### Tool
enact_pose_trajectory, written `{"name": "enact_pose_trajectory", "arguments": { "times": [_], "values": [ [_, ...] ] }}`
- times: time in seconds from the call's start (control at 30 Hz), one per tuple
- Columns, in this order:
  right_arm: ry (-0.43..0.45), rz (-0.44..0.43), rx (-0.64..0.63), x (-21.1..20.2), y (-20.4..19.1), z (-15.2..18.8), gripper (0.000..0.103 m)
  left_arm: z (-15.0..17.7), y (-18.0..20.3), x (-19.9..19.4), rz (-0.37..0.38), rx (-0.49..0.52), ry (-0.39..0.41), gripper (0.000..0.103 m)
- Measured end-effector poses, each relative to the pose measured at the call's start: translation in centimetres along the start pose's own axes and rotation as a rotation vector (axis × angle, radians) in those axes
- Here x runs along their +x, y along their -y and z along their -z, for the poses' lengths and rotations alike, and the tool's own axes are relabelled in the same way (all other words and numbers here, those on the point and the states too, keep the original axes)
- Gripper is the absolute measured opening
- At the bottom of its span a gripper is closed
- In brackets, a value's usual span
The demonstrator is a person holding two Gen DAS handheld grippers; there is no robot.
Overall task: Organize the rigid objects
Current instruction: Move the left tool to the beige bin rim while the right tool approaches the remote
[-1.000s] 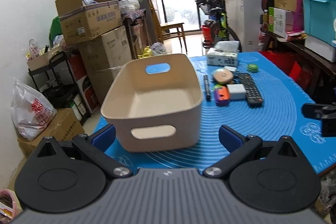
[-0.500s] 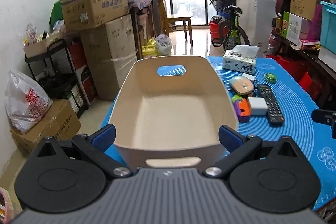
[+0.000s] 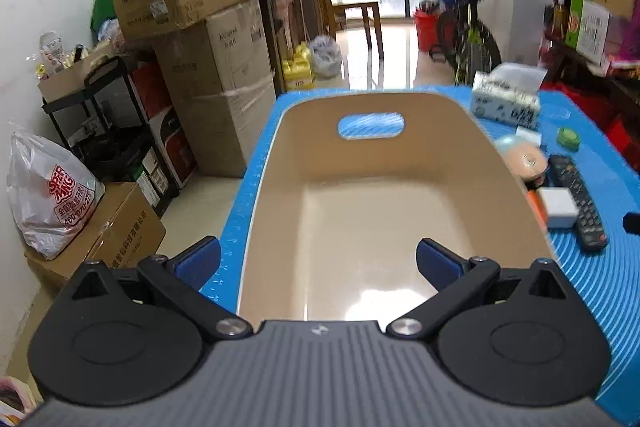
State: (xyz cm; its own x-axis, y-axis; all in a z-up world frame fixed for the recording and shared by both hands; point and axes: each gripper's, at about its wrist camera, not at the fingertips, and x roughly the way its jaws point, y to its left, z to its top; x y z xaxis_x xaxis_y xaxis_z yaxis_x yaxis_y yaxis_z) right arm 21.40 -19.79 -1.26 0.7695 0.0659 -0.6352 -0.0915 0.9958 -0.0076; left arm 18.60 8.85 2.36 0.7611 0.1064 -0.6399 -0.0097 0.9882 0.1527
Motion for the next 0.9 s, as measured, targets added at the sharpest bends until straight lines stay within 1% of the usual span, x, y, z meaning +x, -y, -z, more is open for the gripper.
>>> {"name": "enact_pose_trajectory", "arguments": {
  "times": [0.07, 0.13, 0.23, 0.4, 0.5, 0.67, 0.7, 0.8, 0.87, 0.9],
  "values": [
    [-0.024, -0.011, 0.004, 1.5, 0.1, -0.3, 0.1, -0.2, -0.3, 1.0, 0.012, 0.007, -0.027, 0.102],
    [-0.045, -0.014, 0.003, 2.7, 0.2, -0.5, 0.1, -0.4, -0.8, 2.0, 0.02, -0.005, -0.056, 0.096],
    [-0.077, -0.01, -0.007, 4.7, 0.4, -0.7, 0.1, -0.6, -1.4, 3.5, 0.051, -0.015, -0.12, 0.092],
    [-0.134, -0.008, -0.014, 7.6, 0.9, -0.8, 0.1, -1.3, -2.3, 6.0, 0.117, -0.053, -0.23, 0.091],
    [-0.167, -0.002, -0.015, 9.4, 1.3, -0.7, 0.1, -1.5, -2.4, 6.9, 0.111, -0.048, -0.253, 0.091],
    [-0.224, 0.003, -0.009, 12.0, 1.9, -0.4, 0.1, -1.7, -2.3, 7.7, 0.093, -0.03, -0.275, 0.082],
    [-0.23, 0.005, -0.013, 12.3, 1.9, -0.4, 0.1, -1.8, -2.4, 7.9, 0.091, -0.03, -0.284, 0.077],
    [-0.25, 0.008, -0.022, 13.2, 1.8, -0.1, 0.1, -1.9, -2.5, 8.5, 0.073, -0.025, -0.307, 0.07],
    [-0.262, 0.01, -0.022, 13.7, 1.8, 0.0, 0.1, -1.8, -2.8, 8.6, 0.059, -0.027, -0.305, 0.06],
    [-0.259, 0.008, -0.013, 13.7, 1.9, 0.0, 0.1, -1.8, -2.9, 8.7, 0.049, -0.029, -0.304, 0.054]
  ]
}}
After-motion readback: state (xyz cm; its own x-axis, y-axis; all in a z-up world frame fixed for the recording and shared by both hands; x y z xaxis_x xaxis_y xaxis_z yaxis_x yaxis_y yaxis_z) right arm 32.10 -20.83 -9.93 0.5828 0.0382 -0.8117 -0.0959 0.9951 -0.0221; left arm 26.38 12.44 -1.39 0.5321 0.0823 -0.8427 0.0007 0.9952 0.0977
